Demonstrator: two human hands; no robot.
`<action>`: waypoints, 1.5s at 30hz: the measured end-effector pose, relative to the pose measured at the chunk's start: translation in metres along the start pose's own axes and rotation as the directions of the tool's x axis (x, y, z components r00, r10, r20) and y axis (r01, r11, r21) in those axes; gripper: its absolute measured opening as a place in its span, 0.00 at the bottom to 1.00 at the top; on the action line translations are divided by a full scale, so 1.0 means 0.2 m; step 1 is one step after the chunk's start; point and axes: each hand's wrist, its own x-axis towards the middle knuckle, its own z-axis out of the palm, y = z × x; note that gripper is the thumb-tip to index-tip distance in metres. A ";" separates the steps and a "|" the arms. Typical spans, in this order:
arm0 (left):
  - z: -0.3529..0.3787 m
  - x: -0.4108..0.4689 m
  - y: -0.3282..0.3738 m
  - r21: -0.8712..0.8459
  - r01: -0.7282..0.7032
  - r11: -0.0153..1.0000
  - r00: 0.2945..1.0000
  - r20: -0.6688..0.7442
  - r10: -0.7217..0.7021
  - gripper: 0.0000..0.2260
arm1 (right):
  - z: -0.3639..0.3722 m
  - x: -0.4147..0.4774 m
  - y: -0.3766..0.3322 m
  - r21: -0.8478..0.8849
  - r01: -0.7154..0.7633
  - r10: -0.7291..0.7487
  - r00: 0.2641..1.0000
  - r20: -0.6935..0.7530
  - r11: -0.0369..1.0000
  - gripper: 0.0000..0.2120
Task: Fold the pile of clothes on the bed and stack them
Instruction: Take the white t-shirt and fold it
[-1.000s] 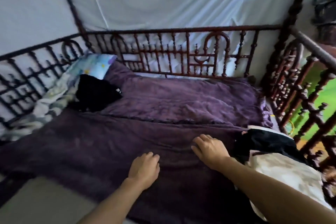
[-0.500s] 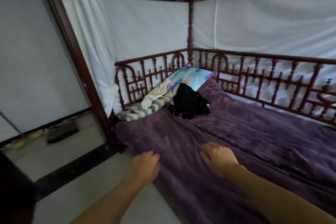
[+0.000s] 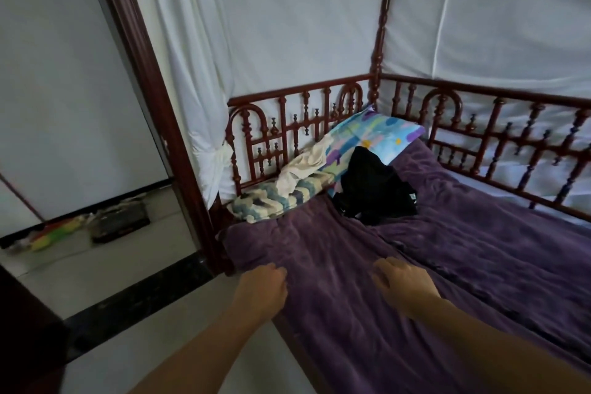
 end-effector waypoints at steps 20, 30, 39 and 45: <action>0.09 1.37 -1.24 -0.063 0.049 0.997 0.997 0.062 -0.045 0.11 | 0.44 1.83 -0.38 0.075 -0.116 0.102 0.980 0.169 0.990 0.15; 0.16 2.15 -1.83 -0.127 -0.097 0.987 0.989 0.099 0.110 0.12 | 0.56 2.55 -0.68 0.111 -0.264 0.245 0.956 0.159 0.958 0.15; 0.36 2.70 -1.89 -0.120 -0.164 0.979 0.963 0.196 0.185 0.11 | 0.88 3.09 -0.40 0.091 -0.395 0.362 0.897 0.252 0.914 0.14; 0.62 3.01 -1.94 -0.177 -0.111 0.978 0.946 0.284 0.159 0.10 | 1.32 3.54 -0.25 0.108 -0.417 0.361 0.870 0.337 0.903 0.24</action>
